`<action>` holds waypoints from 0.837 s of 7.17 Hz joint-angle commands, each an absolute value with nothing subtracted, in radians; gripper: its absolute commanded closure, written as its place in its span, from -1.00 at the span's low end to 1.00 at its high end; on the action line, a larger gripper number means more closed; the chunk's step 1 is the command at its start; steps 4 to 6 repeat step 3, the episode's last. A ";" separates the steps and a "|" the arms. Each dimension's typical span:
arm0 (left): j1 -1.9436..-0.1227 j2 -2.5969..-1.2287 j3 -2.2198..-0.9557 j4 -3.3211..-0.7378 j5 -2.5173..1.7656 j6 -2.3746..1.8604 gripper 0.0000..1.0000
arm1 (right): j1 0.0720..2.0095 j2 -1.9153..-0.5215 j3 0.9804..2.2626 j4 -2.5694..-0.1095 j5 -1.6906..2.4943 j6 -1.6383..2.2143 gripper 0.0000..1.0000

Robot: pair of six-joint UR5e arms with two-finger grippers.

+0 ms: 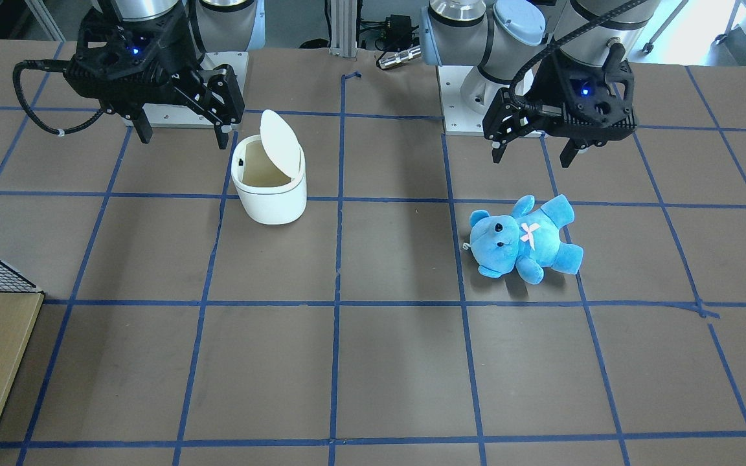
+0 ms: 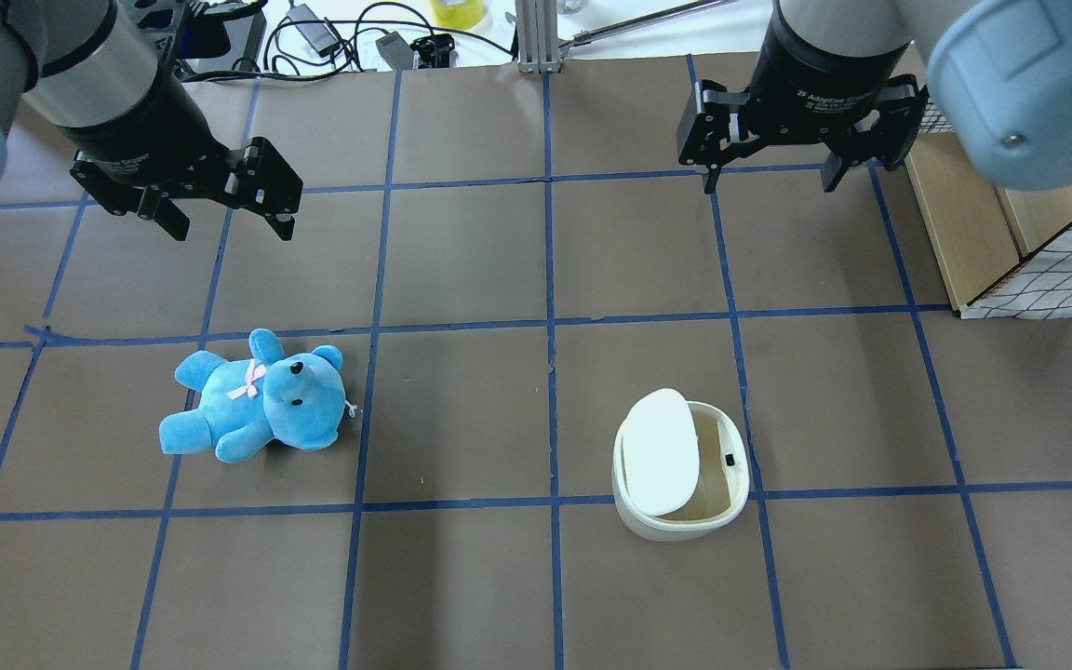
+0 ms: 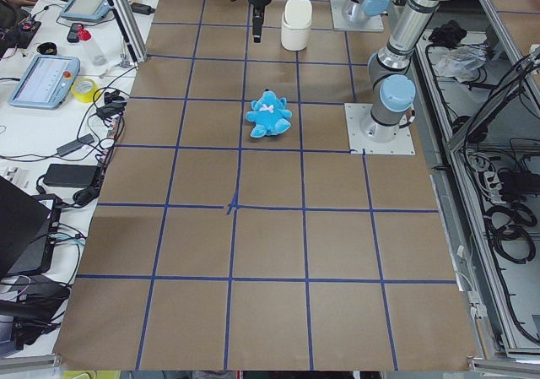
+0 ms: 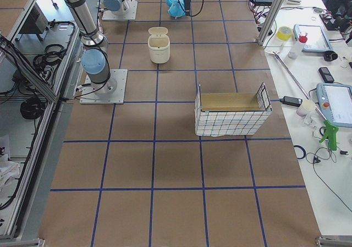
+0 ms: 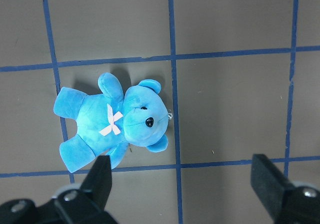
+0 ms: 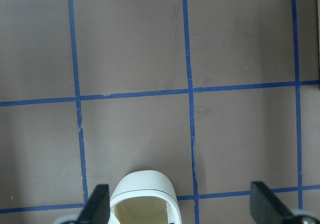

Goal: Open trash can with right arm

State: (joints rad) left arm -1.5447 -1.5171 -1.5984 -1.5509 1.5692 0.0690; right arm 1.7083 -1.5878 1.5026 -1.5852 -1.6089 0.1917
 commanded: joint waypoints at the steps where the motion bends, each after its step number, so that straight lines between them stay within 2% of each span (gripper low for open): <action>1: -1.545 -1.517 -1.598 -1.551 1.569 0.069 -1.00 | 1.710 -1.588 1.503 -1.586 -1.602 0.192 -1.00; 6: -1.545 -1.517 -1.598 -1.551 1.569 0.069 -1.00 | 1.707 -1.588 1.503 -1.586 -1.609 0.192 -1.00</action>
